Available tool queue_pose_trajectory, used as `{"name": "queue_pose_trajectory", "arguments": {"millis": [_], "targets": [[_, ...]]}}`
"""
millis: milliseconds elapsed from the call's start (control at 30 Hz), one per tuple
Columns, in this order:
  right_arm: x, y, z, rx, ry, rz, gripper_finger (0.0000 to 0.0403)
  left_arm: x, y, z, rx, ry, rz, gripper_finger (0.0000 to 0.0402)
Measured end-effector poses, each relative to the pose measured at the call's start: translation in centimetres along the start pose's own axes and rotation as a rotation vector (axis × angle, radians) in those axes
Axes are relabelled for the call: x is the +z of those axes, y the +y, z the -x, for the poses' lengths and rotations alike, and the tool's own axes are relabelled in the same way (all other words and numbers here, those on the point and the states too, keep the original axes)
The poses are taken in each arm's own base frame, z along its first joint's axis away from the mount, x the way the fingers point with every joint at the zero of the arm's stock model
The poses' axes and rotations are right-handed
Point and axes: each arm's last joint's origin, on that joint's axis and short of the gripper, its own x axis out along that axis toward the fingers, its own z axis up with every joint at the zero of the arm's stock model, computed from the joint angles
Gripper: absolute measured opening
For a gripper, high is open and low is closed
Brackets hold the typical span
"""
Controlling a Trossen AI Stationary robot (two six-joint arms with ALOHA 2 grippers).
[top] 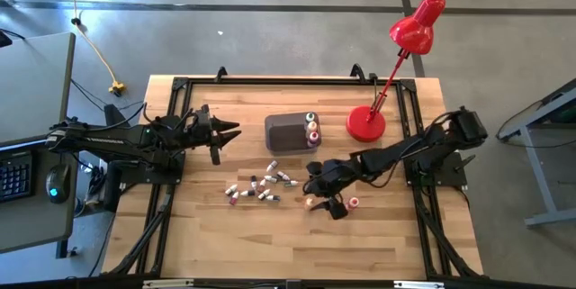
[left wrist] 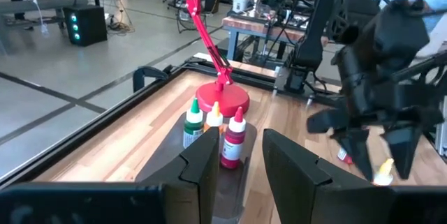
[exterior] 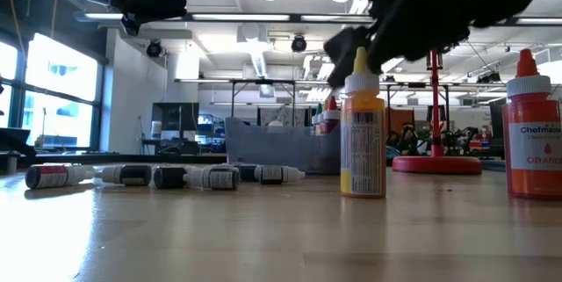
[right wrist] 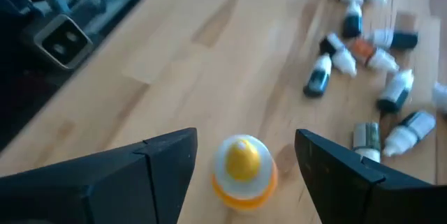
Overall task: Pick & Place food coloring
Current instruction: Put the big yellow food coloring bottle into the black bin
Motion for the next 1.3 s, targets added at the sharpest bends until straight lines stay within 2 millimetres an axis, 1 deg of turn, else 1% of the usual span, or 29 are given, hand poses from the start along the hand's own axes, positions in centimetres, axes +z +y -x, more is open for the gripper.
{"name": "queue_pose_trajectory", "arguments": {"millis": [100, 200, 267, 367, 533, 633, 733, 833, 967, 1067, 1167, 1233, 1300], "targets": [[-0.5, -0.2, -0.8, 0.005, 0.014, -0.003, 0.0236, -0.1, 0.0, 0.0, 0.002, 0.013, -0.005, 0.0111], [-0.8, -0.3, -1.0, -0.023, 0.034, -0.031, 0.0234, -0.3, 0.1, 0.0, 0.006, 0.030, -0.011, 0.0111], [-0.9, -0.5, -1.0, -0.043, 0.038, -0.046, 0.0226, -0.3, 0.0, 0.0, 0.004, 0.028, -0.009, 0.0111], [-0.8, -0.5, -1.0, -0.046, 0.031, -0.040, 0.0194, -0.3, 0.0, 0.0, -0.023, 0.033, -0.009, 0.0111], [-0.7, -1.2, -0.8, -0.056, 0.019, -0.055, 0.0107, -0.3, 0.0, 0.0, -0.027, 0.033, -0.019, 0.0111], [-0.3, -1.8, -0.3, -0.081, -0.020, -0.060, 0.0104, -0.3, 0.0, 0.0, -0.028, 0.033, -0.044, 0.0111], [1.3, -2.5, 1.7, -0.143, -0.118, -0.045, 0.0104, -0.3, 0.0, 0.0, -0.019, 0.031, -0.064, 0.0111], [2.7, -3.7, 4.7, -0.259, -0.196, 0.009, 0.0104, -0.3, 0.0, 0.0, -0.015, 0.030, -0.071, 0.0111], [4.5, -5.6, 9.4, -0.440, -0.344, 0.085, 0.0104, -0.3, 0.0, 0.0, -0.012, 0.030, -0.071, 0.0111], [4.9, -7.5, 12.1, -0.600, -0.395, 0.111, 0.0104, -0.3, 0.0, 0.0, -0.012, 0.028, -0.071, 0.0111], [3.8, -9.8, 13.1, -0.679, -0.350, 0.057, 0.0104, -0.2, 0.0, 0.0, -0.013, 0.020, -0.068, 0.0111], [2.9, -11.2, 13.0, -0.664, -0.320, 0.023, 0.0104, -0.2, 0.0, 0.0, -0.013, 0.019, -0.068, 0.0111], [2.1, -12.4, 12.5, -0.640, -0.292, 0.010, 0.0105, -0.2, 0.0, 0.0, -0.010, 0.019, -0.068, 0.0111]]}}
